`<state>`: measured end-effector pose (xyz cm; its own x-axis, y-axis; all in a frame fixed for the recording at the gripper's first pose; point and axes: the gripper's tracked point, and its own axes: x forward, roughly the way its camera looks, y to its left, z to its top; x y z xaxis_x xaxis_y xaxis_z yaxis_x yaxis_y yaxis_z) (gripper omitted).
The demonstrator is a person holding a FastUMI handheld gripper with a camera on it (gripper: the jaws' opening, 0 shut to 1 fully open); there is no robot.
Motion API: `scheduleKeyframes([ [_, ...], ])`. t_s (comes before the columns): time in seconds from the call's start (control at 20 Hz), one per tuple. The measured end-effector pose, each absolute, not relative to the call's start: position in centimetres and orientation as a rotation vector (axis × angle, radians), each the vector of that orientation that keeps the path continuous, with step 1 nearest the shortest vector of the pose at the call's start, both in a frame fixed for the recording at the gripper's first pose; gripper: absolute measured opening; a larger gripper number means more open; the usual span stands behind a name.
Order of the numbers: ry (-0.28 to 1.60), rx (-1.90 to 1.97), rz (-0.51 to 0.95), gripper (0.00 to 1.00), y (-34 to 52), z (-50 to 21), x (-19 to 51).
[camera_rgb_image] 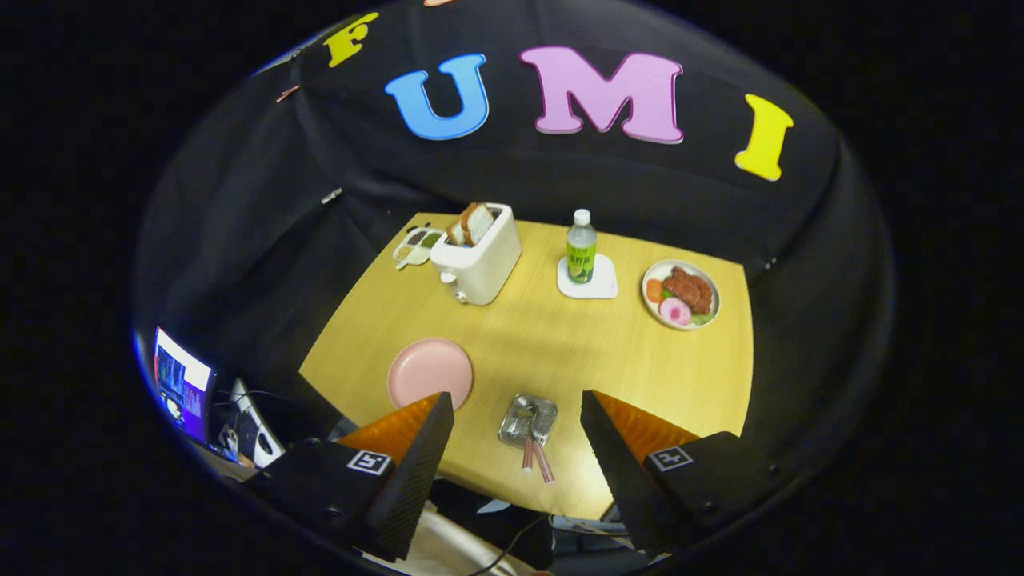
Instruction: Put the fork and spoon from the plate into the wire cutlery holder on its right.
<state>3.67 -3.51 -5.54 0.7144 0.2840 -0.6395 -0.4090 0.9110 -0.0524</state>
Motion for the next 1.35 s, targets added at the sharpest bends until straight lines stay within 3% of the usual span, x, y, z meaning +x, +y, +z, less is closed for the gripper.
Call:
scheduleKeyframes([
  [0.4, 0.253, -0.047, 0.263, 0.99, -1.4, 1.2, 2.3],
  [0.7, 0.004, -0.089, 0.075, 0.99, -4.7, 6.6, 1.2],
  [0.85, -0.022, -0.055, 0.019, 0.99, -5.9, 6.8, 0.5],
  [1.35, 0.047, -0.017, 0.058, 0.99, -5.1, 4.0, 0.0],
])
